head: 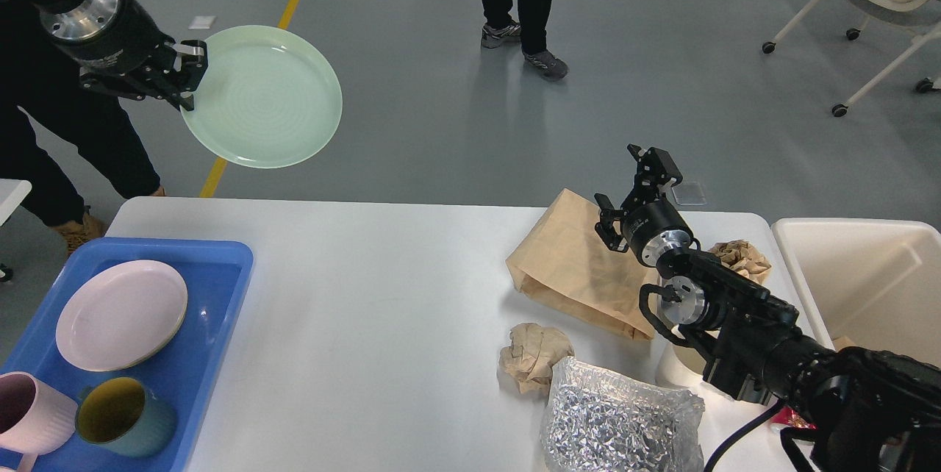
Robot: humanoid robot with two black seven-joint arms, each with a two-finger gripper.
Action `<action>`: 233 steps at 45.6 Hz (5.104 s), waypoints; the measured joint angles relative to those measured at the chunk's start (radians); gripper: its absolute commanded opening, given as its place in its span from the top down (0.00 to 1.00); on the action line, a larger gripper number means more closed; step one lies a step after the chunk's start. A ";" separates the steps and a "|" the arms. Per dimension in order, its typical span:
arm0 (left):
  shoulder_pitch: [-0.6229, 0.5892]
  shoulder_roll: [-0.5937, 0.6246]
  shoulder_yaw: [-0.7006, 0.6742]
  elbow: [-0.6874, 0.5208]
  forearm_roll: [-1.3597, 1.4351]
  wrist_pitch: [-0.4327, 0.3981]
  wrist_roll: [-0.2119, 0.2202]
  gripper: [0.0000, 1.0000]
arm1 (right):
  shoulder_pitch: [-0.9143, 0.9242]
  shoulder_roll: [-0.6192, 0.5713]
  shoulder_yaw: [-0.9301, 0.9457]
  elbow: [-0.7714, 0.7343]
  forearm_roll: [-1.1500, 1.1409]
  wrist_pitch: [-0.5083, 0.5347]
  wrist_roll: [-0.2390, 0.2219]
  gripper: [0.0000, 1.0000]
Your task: Tidy desktop
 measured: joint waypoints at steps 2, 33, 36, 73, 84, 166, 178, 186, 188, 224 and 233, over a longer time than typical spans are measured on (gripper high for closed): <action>0.033 0.026 0.000 0.005 0.000 0.000 0.000 1.00 | 0.000 0.000 0.000 0.000 0.000 0.000 0.000 0.00; 0.667 0.199 -0.208 0.432 0.002 0.000 0.011 1.00 | 0.000 0.000 0.000 0.000 0.000 0.000 0.000 0.00; 0.716 0.198 -0.235 0.484 0.002 0.000 0.011 1.00 | 0.000 0.000 0.000 0.000 0.000 0.000 0.000 0.00; 0.953 0.143 -0.314 0.629 0.004 0.000 0.018 0.82 | 0.000 0.000 0.000 0.000 0.000 0.000 0.000 0.00; 0.965 0.126 -0.314 0.629 0.007 0.021 0.019 0.43 | 0.000 0.000 0.000 0.000 0.000 0.000 0.000 0.00; 0.825 -0.120 -1.824 0.616 -0.043 0.708 -0.027 0.04 | 0.000 0.000 0.000 0.000 0.000 0.000 0.000 0.00; 0.767 -0.146 -2.066 0.587 -0.044 0.706 0.035 0.04 | 0.000 0.000 0.000 0.000 0.000 0.000 0.000 0.00; 0.707 -0.182 -2.096 0.580 -0.079 0.705 0.028 0.04 | 0.000 0.000 0.000 0.000 0.000 0.000 0.000 0.00; 0.702 -0.185 -2.108 0.580 -0.097 0.705 0.026 0.04 | 0.000 0.000 0.000 0.000 0.000 0.000 0.000 0.00; 0.766 -0.324 -1.928 0.584 -0.124 0.791 0.007 0.04 | 0.000 0.000 0.000 0.000 0.000 0.000 0.000 0.00; 0.803 -0.354 -1.933 0.582 -0.127 0.814 -0.007 0.04 | 0.000 0.000 0.000 0.000 0.000 0.000 0.000 0.00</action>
